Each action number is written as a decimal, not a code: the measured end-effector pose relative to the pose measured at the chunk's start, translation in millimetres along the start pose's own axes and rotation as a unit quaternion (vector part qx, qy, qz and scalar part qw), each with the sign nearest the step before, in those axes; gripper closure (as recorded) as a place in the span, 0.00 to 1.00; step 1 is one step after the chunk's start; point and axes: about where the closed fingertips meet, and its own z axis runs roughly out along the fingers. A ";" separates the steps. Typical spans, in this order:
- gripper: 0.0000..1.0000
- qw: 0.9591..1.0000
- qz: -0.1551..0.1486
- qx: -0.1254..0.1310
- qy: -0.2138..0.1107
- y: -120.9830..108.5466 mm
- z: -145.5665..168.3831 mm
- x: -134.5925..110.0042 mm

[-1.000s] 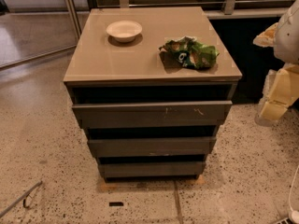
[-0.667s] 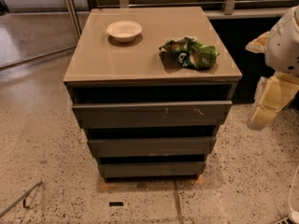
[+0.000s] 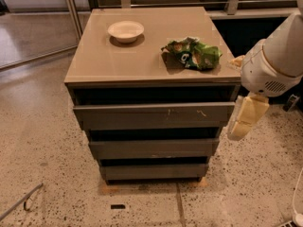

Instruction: Open top drawer

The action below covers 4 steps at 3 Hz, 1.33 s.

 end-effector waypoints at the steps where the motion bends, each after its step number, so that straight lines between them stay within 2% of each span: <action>1: 0.00 1.000 -0.014 -0.007 0.003 -1.9 46.2 2.3; 2: 0.00 0.999 -0.014 -0.017 0.030 -3.8 98.6 14.3; 3: 0.00 0.999 -0.014 -0.017 0.030 -3.8 98.7 14.3; 4: 0.00 0.999 -0.030 -0.003 0.024 -1.5 111.0 16.8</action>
Offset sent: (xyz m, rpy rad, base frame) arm 0.0503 0.0101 -0.1537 -0.1138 0.0777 0.0031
